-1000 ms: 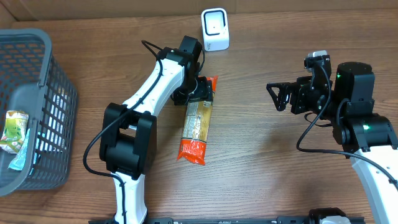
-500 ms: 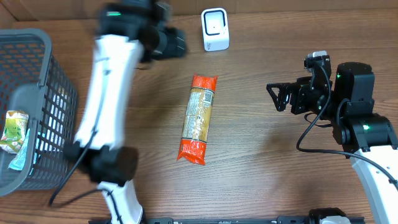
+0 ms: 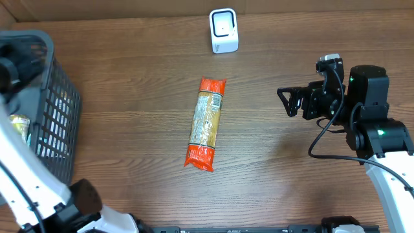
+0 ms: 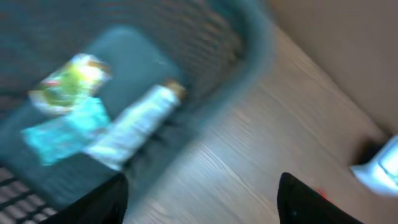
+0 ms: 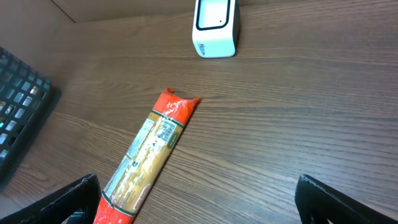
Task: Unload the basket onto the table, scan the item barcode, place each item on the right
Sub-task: 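Reach the left gripper back into the basket toward the green tea pouch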
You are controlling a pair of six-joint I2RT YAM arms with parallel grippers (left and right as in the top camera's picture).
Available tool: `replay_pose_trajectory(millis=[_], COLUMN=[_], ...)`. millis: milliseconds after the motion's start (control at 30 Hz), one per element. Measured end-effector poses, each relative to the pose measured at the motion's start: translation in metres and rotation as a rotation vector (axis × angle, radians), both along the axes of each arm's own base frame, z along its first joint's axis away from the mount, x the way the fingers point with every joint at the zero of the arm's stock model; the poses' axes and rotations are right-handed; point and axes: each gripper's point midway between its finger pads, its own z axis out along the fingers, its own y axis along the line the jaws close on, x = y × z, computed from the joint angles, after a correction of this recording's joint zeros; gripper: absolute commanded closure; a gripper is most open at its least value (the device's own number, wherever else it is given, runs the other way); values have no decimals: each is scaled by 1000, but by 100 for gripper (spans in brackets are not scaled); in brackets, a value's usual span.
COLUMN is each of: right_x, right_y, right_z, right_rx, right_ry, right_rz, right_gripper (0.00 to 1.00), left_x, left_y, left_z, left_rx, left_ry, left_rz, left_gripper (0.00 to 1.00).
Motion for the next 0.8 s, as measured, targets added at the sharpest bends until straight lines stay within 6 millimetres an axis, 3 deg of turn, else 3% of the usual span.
replay_pose_trajectory(millis=[133, 300, 433, 533, 800], right_x=[0, 0, 1, 0, 0], right_y=[0, 0, 0, 0, 0], right_z=[0, 0, 0, 0, 0], right_rx=[1, 0, 0, 0, 0], right_ry=[0, 0, -3, -2, 0], right_rz=[0, 0, 0, 0, 0], right_gripper=[0, 0, 0, 0, 0], left_x=[-15, -11, -7, -10, -17], left_y=[54, 95, 109, 116, 143], left_z=[-18, -58, -100, -131, -189], left_rx=[32, 69, 116, 156, 265], left_ry=[20, 49, 128, 207, 417], left_rz=[141, 177, 124, 73, -36], left_gripper=[32, 33, 26, 27, 22])
